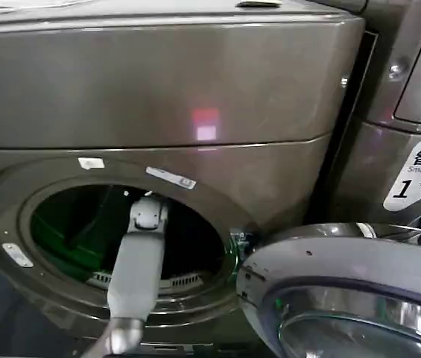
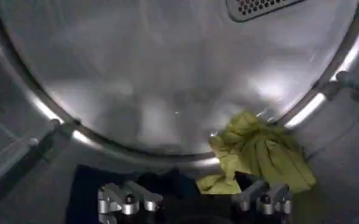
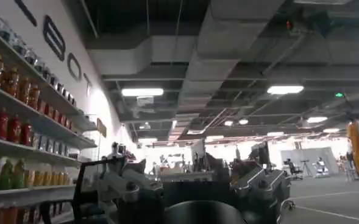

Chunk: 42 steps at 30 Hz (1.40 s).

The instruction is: Grasp the clothes from the dryer.

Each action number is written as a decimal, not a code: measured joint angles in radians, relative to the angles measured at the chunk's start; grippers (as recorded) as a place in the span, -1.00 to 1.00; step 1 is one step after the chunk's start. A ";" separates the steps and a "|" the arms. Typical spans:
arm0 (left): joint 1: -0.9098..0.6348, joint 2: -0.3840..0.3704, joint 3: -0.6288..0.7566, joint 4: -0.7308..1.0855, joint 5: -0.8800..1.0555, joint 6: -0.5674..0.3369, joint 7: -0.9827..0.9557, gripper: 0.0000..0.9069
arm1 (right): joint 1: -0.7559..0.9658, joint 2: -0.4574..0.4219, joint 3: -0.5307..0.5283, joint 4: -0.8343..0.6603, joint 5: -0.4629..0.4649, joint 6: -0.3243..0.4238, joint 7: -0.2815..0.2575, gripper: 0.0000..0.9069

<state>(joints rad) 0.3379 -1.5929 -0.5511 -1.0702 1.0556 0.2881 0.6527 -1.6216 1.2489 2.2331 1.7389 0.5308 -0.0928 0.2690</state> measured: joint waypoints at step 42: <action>-0.161 0.068 0.030 0.154 0.349 -0.542 0.671 1.00 | 0.017 0.001 -0.035 -0.003 -0.034 0.014 -0.010 1.00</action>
<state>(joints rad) 0.1773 -1.5247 -0.5215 -0.9164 1.4048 -0.2543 1.3237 -1.6045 1.2502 2.1978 1.7355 0.4963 -0.0785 0.2590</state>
